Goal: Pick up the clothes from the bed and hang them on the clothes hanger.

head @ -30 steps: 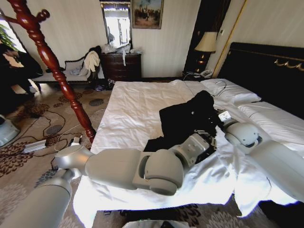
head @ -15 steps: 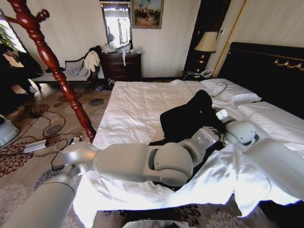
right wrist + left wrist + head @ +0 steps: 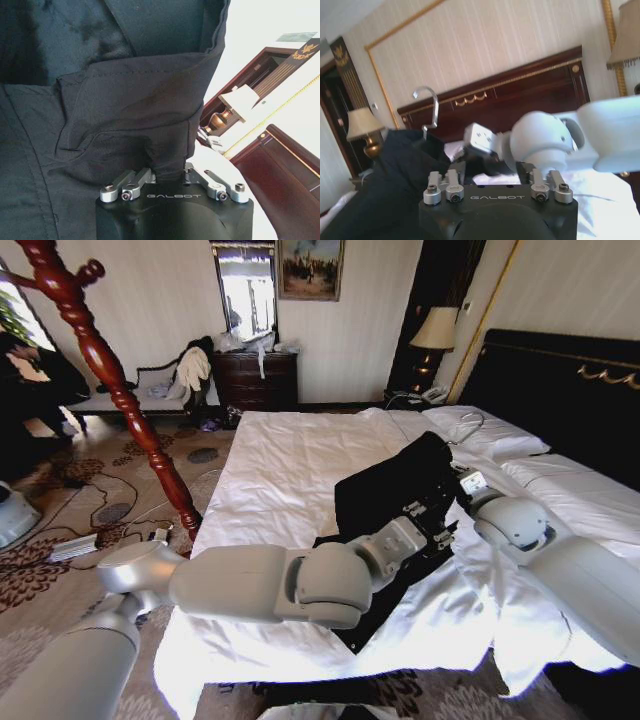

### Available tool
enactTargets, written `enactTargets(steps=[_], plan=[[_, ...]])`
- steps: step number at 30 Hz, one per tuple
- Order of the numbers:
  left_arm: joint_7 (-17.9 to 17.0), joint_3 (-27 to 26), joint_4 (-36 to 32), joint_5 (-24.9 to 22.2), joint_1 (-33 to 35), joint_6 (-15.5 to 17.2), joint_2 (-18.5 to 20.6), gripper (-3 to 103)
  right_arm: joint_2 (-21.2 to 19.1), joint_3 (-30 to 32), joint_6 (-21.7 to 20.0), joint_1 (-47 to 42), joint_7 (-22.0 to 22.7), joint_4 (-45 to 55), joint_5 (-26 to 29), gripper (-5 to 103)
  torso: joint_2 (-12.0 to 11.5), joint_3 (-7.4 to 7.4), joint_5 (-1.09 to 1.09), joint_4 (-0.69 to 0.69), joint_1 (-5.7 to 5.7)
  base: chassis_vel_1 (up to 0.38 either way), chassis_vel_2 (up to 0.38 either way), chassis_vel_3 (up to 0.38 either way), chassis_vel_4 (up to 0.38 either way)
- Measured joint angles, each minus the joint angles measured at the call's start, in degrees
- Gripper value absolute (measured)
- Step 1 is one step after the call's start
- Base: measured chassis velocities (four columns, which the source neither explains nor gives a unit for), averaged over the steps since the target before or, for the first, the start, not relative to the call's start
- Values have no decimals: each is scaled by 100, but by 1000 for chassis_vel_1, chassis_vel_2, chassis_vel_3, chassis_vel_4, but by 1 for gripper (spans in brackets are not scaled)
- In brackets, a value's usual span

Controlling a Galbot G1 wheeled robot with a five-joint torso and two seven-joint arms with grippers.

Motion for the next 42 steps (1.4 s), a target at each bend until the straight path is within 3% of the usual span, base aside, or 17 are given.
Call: enactTargets(steps=[2,5,10,20,27,34,39,42], plan=[[27,-122,-65,-5,-12,-56,101,74,-6,16,12,-44,-1,3,-19,19,0,0,0,1,0,0,0,0,0],[36,-273,-111,-45,-25,-98,198,79,-14,16,27,-48,-4,5,-44,19,0,0,0,1,0,0,0,0,0],[82,-688,28,-91,-92,-200,588,98,-14,13,70,-43,-8,8,-129,19,0,0,0,1,0,0,0,0,0],[208,-1018,390,-599,-94,-29,1015,100,-115,138,200,-206,-37,105,-396,19,0,0,0,1,0,0,0,0,0],[312,-879,580,-799,-44,-132,867,100,-150,138,220,-233,-56,178,-460,19,0,0,0,1,0,0,0,0,0],[174,-753,712,-1106,-114,8,679,100,-199,154,234,-257,-62,209,-498,19,0,0,1,1,0,0,0,0,0],[-226,-746,810,-1601,-70,181,586,103,-217,223,274,-259,-78,242,-561,19,0,0,1,1,0,0,0,0,0],[-253,-754,870,-1649,-65,192,559,99,-252,258,304,-307,-104,265,-637,19,0,1,1,3,0,0,0,0,0]])
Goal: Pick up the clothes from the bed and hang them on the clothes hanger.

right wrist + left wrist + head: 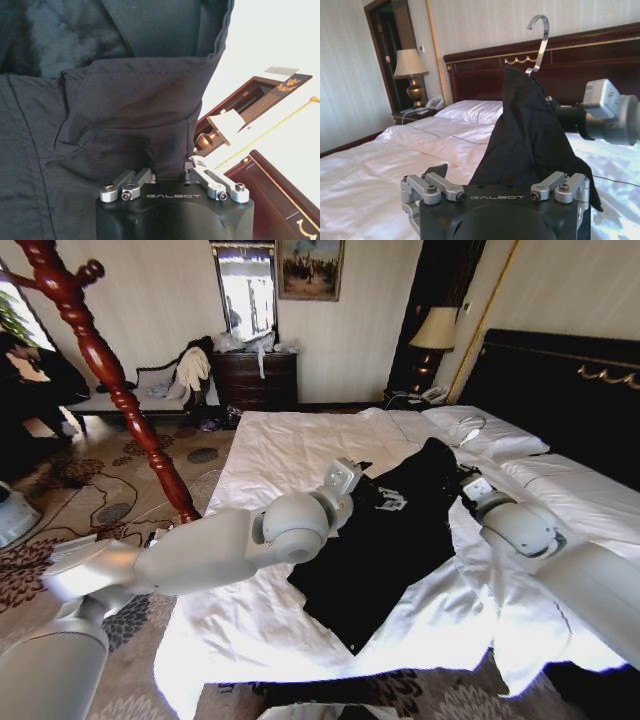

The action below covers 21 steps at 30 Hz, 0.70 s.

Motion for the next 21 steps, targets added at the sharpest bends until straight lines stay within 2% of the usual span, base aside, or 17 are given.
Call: enactTargets(steps=[3,5,9,11,15,16,17,18,20,21], plan=[[7,10,57,-28,-24,29,-39,88,-120,175,147,-314,-104,62,-294,19,0,0,0,-2,0,0,0,0,0],[8,32,68,-44,-26,42,-51,88,-146,224,168,-398,-114,90,-343,19,0,0,0,-4,0,0,0,0,0],[8,157,93,-121,-3,63,-81,67,-230,302,311,-511,-142,151,-557,19,0,0,0,-1,0,0,0,0,0],[8,172,94,-127,0,63,-86,67,-232,302,326,-508,-142,153,-577,19,0,0,0,0,0,0,0,0,0],[1,233,58,-238,6,74,-103,44,-257,306,379,-489,-141,196,-629,19,0,-1,0,-2,-1,0,0,0,0],[1,233,58,-238,6,74,-103,44,-257,306,379,-489,-141,196,-629,19,0,-1,0,-2,-1,0,0,0,0],[-9,244,50,-245,7,78,-101,39,-262,311,381,-489,-140,209,-634,19,0,0,0,-2,0,0,0,0,0],[-24,255,46,-247,9,85,-96,39,-263,314,381,-489,-138,222,-637,19,0,0,0,-2,0,0,0,0,0],[-40,272,50,-247,16,97,-88,28,-263,314,381,-487,-135,245,-639,19,0,0,0,-1,0,0,0,0,0],[-40,272,50,-247,16,97,-88,28,-263,314,381,-487,-135,245,-639,19,0,0,0,-1,0,0,0,0,0]])
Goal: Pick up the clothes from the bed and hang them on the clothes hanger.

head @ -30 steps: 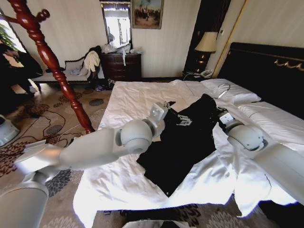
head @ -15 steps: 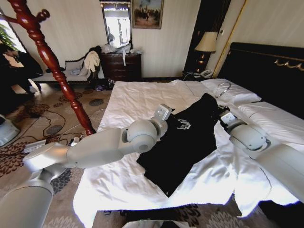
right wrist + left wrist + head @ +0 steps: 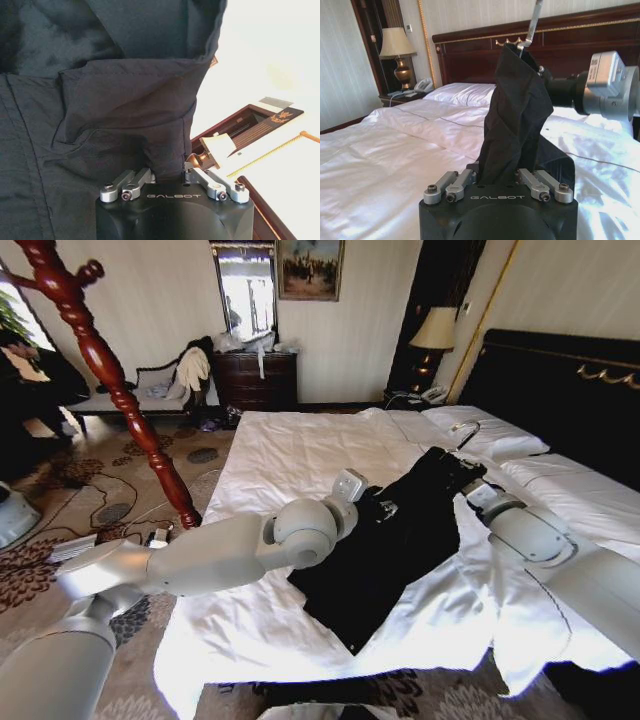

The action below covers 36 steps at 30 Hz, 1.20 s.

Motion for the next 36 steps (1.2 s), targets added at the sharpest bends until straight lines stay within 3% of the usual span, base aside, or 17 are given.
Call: enactTargets(steps=[2,16,30,33,36], plan=[[3,11,-3,-1,10,8,1,22,0,0,0,6,2,16,-2,19,0,0,0,0,0,0,0,0,0],[-20,92,-14,82,61,-20,75,22,-20,24,33,-36,40,107,-2,20,0,0,-1,0,0,0,0,0,0],[73,142,23,585,71,-193,92,20,51,88,108,-257,182,290,52,17,0,0,0,-1,0,0,0,0,0],[67,141,60,640,80,-239,85,19,40,114,119,-291,204,378,121,26,0,0,-1,1,0,0,0,0,0],[67,124,73,675,91,-255,87,19,34,139,120,-333,255,392,162,42,0,0,-1,-1,0,0,0,0,0]])
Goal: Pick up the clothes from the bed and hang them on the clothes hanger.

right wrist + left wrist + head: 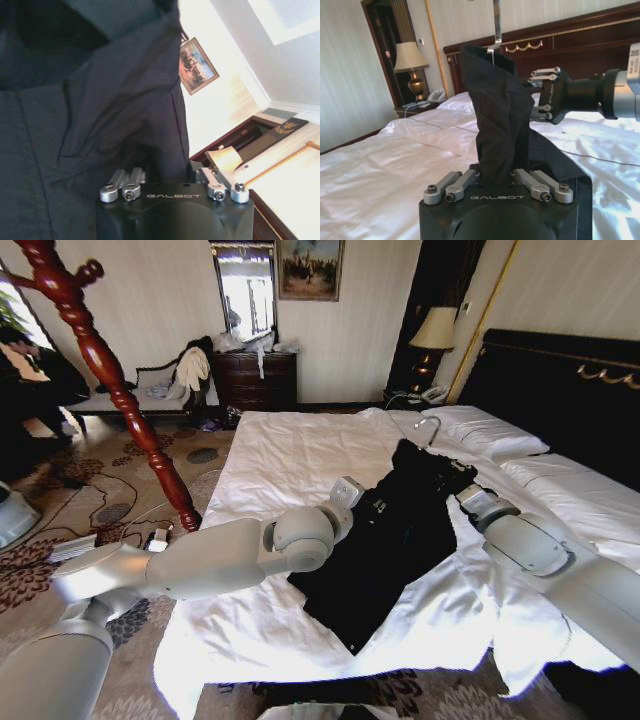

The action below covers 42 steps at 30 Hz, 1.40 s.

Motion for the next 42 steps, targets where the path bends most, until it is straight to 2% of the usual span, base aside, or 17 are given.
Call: enactTargets(steps=[1,3,6,8,11,14,15,17,23,27,32,38,41,42], plan=[[2,-2,6,34,6,-2,3,19,0,4,0,-11,38,1,23,47,0,0,0,0,0,0,0,0,0],[4,-2,7,44,8,-3,3,19,0,4,0,-13,51,1,30,47,0,0,0,0,0,0,0,0,0],[14,-3,1,72,44,-11,10,18,11,6,0,-30,134,23,94,64,0,0,0,0,0,0,0,0,0],[15,-7,-3,73,51,-13,16,18,12,10,0,-36,147,33,115,64,0,0,0,0,0,0,0,0,0],[16,-38,-26,73,92,-32,79,18,13,59,29,-91,200,87,220,80,0,0,0,0,0,0,0,0,0],[16,-59,-36,73,112,-38,110,18,8,83,106,-139,201,114,252,86,0,0,0,1,0,0,0,0,0],[24,-84,-54,73,129,-50,149,18,4,111,158,-188,207,145,282,96,0,0,0,1,0,0,0,0,0],[42,-100,-95,67,152,-87,192,18,4,129,177,-225,241,169,314,99,0,0,0,0,0,0,0,0,0],[43,-176,-214,43,204,-136,326,18,22,224,369,-339,363,160,527,100,0,0,0,1,0,0,0,0,0],[44,-279,-272,5,220,-186,451,18,76,354,473,-477,574,180,868,100,0,0,0,0,0,0,0,0,0],[90,-346,-321,-27,242,-374,580,18,156,551,494,-707,826,210,1075,100,0,0,-1,0,0,0,0,0,0],[116,-580,-421,-98,371,-477,872,18,418,788,537,-972,1095,251,1364,100,0,0,-1,0,0,0,0,0,0],[81,-831,-606,-329,427,-502,1276,18,651,970,613,-1138,1333,338,1810,100,0,0,-1,-2,0,0,0,0,0],[81,-831,-606,-329,427,-502,1276,18,651,970,613,-1138,1333,338,1810,100,0,0,-1,-2,0,0,0,0,0]])
